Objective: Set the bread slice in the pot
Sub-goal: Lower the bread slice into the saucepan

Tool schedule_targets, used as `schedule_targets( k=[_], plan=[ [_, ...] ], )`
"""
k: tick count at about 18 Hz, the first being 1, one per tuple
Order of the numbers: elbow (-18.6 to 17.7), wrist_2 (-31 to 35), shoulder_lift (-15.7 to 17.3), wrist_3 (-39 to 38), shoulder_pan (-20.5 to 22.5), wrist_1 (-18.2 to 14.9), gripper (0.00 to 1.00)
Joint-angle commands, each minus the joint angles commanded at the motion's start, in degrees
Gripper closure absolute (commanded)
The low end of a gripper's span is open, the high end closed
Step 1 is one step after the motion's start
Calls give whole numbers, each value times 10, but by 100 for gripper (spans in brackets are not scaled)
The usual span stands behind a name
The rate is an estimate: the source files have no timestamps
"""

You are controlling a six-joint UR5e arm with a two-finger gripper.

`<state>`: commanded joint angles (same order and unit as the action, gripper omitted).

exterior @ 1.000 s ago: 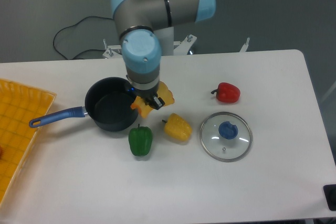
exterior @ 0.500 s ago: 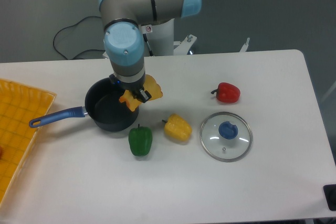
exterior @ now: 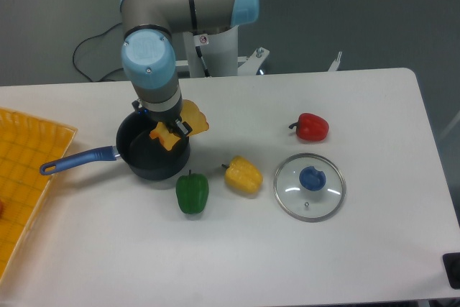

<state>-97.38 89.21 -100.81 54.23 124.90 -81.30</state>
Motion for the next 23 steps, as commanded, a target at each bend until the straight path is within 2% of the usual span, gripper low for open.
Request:
schedule_targets(
  k=[6, 17, 20, 23],
  plan=[
    [-9, 1, -5, -39, -25, 2, 100],
    [-30, 1, -11, -55, -48, 4, 96],
    [-34, 1, -21, -77, -55, 21, 96],
    [-36, 1, -23, -79, -59, 24, 96]
  ],
)
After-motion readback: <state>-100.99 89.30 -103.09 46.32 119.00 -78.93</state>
